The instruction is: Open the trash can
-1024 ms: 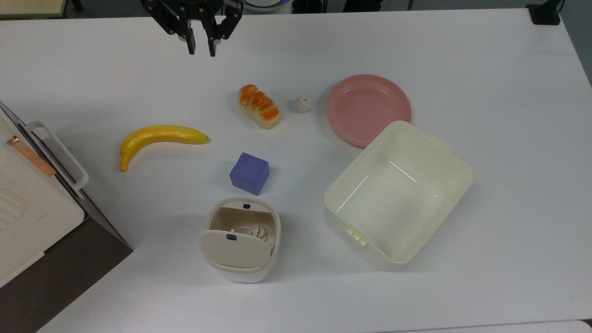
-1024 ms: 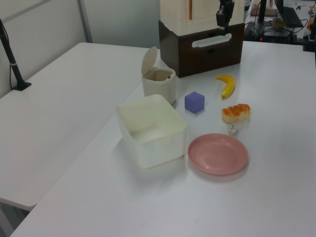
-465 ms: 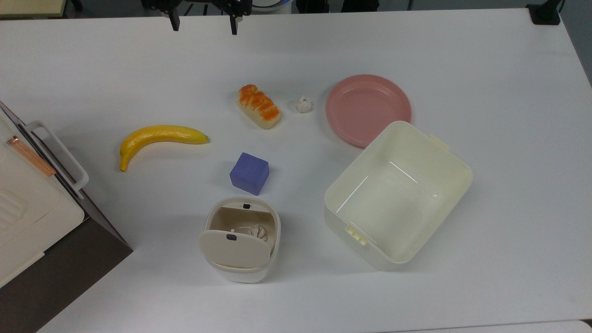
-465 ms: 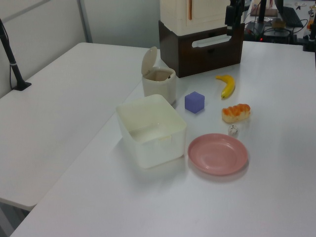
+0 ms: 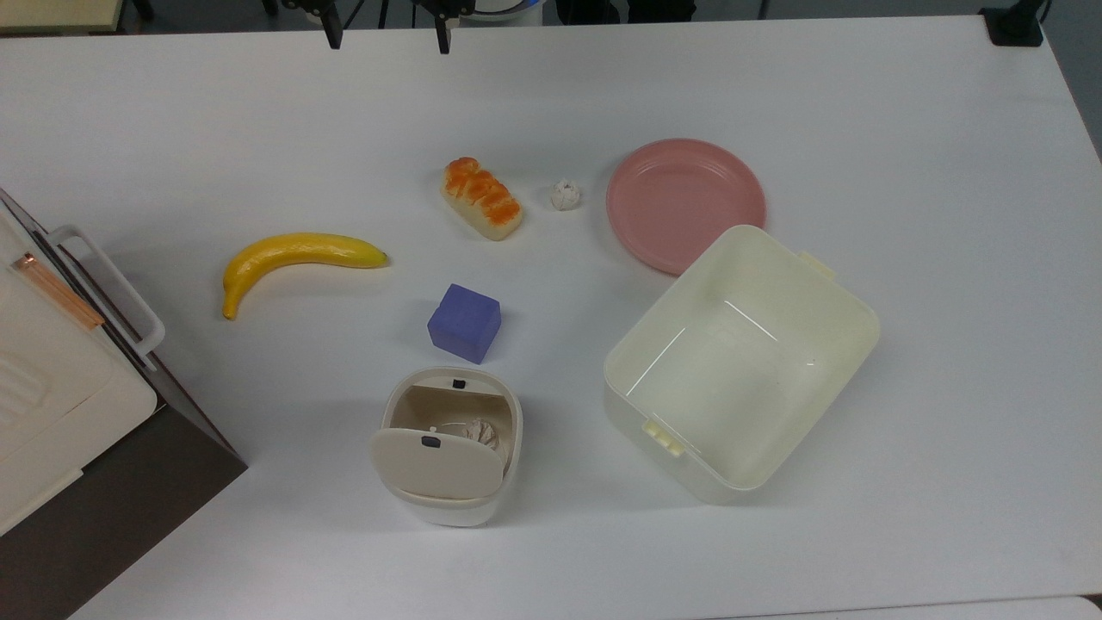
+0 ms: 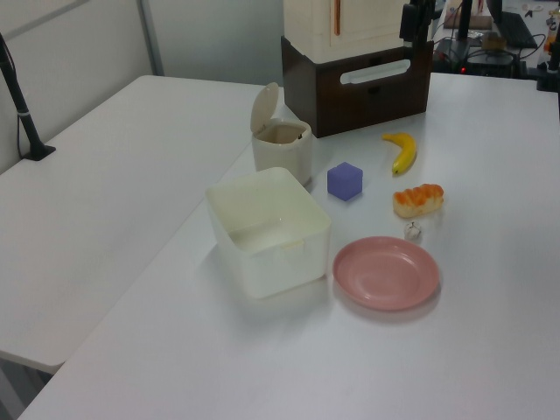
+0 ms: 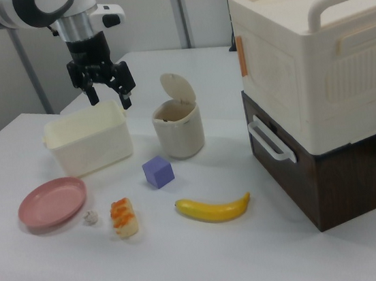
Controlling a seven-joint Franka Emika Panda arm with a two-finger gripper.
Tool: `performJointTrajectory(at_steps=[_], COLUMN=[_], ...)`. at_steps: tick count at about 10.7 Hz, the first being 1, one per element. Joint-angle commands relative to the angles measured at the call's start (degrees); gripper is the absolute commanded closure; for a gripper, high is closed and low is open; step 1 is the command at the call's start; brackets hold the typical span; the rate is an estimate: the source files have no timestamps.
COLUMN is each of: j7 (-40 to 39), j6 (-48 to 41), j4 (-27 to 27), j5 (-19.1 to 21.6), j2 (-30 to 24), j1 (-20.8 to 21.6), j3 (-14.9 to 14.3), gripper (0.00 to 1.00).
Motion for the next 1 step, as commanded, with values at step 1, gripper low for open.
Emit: performJointTrajectory(at_steps=[1], j7=[1.06], j6=[1.92], j4=[-3.09], j5=[1.04], j2=[-2.74], j1=[0.40], j3=[0.12], gripper=[0.00])
